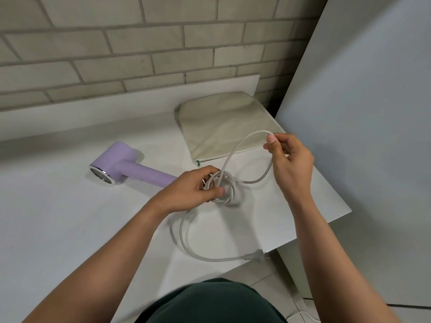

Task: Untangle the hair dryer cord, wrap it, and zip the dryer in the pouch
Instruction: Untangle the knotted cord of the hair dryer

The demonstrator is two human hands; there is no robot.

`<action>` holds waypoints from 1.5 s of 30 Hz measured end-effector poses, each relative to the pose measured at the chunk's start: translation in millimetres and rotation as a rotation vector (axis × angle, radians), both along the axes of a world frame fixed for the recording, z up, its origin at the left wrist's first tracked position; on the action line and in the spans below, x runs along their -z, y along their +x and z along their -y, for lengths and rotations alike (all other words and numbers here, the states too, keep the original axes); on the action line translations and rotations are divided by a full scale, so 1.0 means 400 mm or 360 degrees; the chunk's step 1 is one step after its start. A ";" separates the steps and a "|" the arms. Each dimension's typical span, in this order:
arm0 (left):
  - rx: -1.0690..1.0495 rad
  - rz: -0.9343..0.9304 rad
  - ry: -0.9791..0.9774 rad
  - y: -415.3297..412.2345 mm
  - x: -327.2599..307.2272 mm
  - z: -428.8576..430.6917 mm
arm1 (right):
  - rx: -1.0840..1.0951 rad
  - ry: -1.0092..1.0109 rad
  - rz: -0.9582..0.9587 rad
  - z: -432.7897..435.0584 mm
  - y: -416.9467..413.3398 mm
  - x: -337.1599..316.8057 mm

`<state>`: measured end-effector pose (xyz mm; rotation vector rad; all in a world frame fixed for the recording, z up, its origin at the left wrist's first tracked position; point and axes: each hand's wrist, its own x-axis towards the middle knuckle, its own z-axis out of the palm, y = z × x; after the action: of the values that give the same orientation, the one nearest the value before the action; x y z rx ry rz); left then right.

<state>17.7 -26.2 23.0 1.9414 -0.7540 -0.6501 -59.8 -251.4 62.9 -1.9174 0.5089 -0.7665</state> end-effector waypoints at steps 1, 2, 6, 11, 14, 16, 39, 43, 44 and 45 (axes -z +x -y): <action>-0.0017 0.0107 0.0037 -0.003 0.004 0.000 | 0.0016 0.0005 -0.0039 0.006 0.000 0.006; -0.0060 0.0199 0.0066 -0.004 0.009 0.003 | 0.0031 -0.0002 -0.0105 0.012 -0.001 0.012; -0.0198 0.0400 0.0125 -0.005 0.013 0.015 | 0.0105 -0.0434 -0.0574 0.040 -0.009 0.048; -0.0207 0.0512 0.0245 -0.005 0.013 0.022 | -0.0244 -0.1112 -0.0200 -0.028 -0.023 0.025; -0.0230 0.0578 0.0310 -0.002 0.012 0.029 | -0.0644 -0.1526 -0.0191 -0.086 -0.014 0.008; -0.0247 0.0601 0.0316 0.002 0.010 0.027 | -0.0738 -0.1673 -0.0386 -0.106 -0.001 0.011; -0.0374 0.0378 -0.0088 -0.018 -0.039 0.027 | 0.0103 -0.0291 0.0284 -0.053 0.008 -0.089; -0.0573 0.0448 -0.0128 -0.010 -0.048 0.030 | 0.0187 -0.0221 0.0186 -0.019 -0.006 -0.063; -0.0636 0.0467 -0.0143 -0.008 -0.050 0.034 | 0.0185 -0.0237 0.0083 -0.003 -0.008 -0.052; -0.0684 0.0476 -0.0156 -0.005 -0.051 0.037 | 0.0160 -0.0262 -0.0057 0.014 -0.010 -0.041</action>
<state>15.8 -41.1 43.5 2.0441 -0.5074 -0.0615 -63.9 -257.0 79.1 -2.0732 0.5837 -0.8626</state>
